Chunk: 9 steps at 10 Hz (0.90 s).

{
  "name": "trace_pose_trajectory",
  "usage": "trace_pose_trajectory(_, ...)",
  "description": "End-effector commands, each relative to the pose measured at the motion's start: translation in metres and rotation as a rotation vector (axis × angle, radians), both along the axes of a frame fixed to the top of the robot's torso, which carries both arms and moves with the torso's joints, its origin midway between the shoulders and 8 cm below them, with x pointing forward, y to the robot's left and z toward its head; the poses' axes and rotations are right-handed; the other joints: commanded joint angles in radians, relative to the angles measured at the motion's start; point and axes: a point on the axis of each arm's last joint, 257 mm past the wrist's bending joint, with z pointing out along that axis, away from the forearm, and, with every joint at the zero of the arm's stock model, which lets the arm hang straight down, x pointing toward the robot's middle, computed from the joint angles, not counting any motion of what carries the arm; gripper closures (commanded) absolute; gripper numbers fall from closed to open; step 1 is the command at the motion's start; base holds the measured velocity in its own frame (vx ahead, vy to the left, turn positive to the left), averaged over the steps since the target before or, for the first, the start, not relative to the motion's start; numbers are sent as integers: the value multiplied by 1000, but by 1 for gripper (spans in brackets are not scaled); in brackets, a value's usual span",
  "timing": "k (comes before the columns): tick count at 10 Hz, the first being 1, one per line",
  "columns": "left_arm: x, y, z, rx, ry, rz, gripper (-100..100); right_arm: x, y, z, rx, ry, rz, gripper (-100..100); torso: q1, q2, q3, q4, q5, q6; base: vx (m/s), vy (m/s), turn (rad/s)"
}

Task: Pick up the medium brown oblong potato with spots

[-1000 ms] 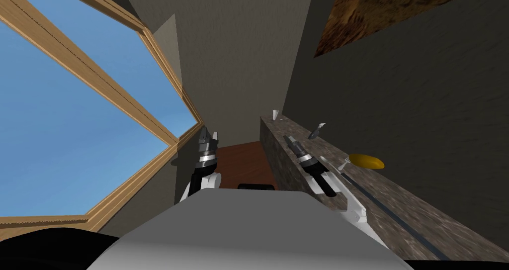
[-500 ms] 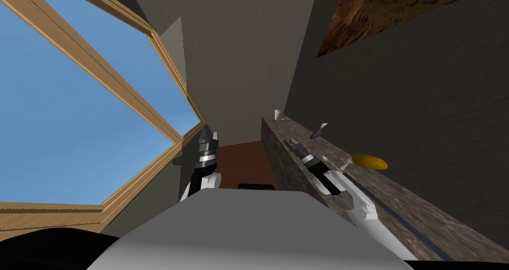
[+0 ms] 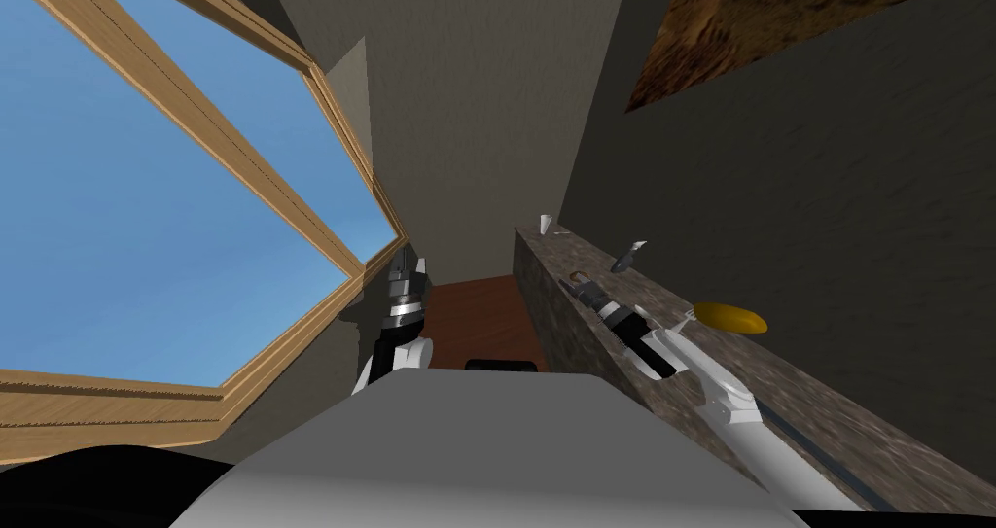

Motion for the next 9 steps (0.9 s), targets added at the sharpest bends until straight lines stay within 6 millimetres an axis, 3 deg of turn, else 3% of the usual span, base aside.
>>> trace_pose_trajectory(1, 0, 0, 0, 0, 0, 0, 0, 3, -21, -14, -110, 21, -9, -100, 0, 0, 0, 0, 0, 0, -12, 27, 57)
trace_pose_trajectory(4, 0, 0, 0, 0, 0, 0, 0, 4, -41, -25, -216, 41, -13, -100, 0, 0, 0, 0, 0, 0, -10, 23, 41)
trace_pose_trajectory(5, 0, 0, 0, 0, 0, 0, 0, 4, -61, -35, -304, 60, -23, -100, 0, 0, 0, 0, 0, 0, -7, 33, 80)
trace_pose_trajectory(6, 0, 0, 0, 0, 0, 0, 0, 4, -62, -35, -311, 60, -21, -100, 1, -1, 0, 0, 0, 0, -4, 28, 29)
trace_pose_trajectory(7, 0, 0, 0, 0, 0, 0, 0, 4, -83, -44, -404, 80, -28, -100, 0, -1, 0, 0, 0, 0, -3, 32, 53)
trace_pose_trajectory(8, 0, 0, 0, 0, 0, 0, 0, 4, -83, -44, -404, 80, -28, -100, 1, -1, 0, 0, 0, 0, -3, 22, 35)
trace_pose_trajectory(9, 0, 0, 0, 0, 0, 0, 0, 3, -104, -51, -494, 99, -33, -100, 0, -1, 0, 0, 0, 0, -2, 29, 76)
